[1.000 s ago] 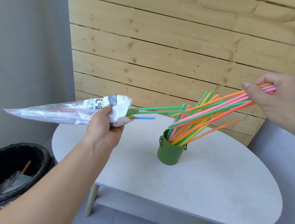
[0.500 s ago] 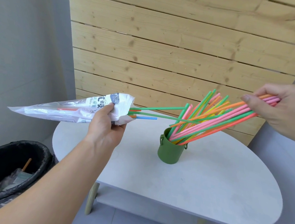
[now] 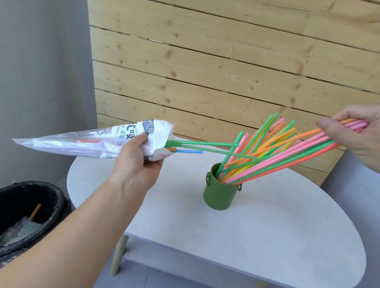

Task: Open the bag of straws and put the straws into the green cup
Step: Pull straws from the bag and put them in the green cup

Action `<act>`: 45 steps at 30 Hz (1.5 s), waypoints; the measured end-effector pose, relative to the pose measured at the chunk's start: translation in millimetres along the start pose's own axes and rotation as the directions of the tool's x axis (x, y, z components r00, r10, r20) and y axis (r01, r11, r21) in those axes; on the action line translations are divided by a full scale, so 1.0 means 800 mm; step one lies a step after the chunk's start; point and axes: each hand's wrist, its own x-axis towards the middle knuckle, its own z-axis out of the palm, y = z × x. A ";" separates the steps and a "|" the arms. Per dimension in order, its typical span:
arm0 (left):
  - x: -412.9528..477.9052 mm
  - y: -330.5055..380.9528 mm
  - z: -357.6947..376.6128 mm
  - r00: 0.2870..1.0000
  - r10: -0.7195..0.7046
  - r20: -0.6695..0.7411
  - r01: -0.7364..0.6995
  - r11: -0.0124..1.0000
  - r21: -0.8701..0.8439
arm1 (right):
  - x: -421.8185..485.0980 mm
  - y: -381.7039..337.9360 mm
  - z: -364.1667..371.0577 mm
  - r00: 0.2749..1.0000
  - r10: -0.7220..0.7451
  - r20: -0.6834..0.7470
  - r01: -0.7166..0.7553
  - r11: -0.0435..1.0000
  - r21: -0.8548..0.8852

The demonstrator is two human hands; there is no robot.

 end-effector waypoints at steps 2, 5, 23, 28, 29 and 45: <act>0.001 0.000 -0.001 1.000 -0.004 -0.006 0.004 1.000 -0.001 | 0.007 -0.011 0.006 1.000 -0.023 -0.003 0.023 1.000 -0.022; 0.000 -0.001 0.000 1.000 -0.004 -0.013 0.004 1.000 0.003 | 0.021 -0.020 0.018 0.997 -0.055 0.049 0.059 0.996 -0.074; 0.008 -0.005 -0.001 1.000 -0.002 -0.013 0.002 1.000 0.017 | 0.048 -0.051 0.106 0.979 -0.128 0.157 0.194 0.810 -0.553; 0.012 -0.004 -0.003 1.000 0.010 0.008 -0.010 1.000 0.021 | 0.037 -0.043 0.122 0.962 -0.255 -0.095 0.163 0.819 -0.551; 0.012 -0.004 -0.004 1.000 0.010 0.007 -0.010 1.000 0.025 | 0.035 -0.043 0.125 0.960 -0.257 -0.112 0.155 0.818 -0.554; 0.007 0.000 -0.005 1.000 -0.010 -0.009 0.010 1.000 -0.010 | -0.078 -0.171 0.162 0.954 0.198 0.225 -0.289 0.809 0.513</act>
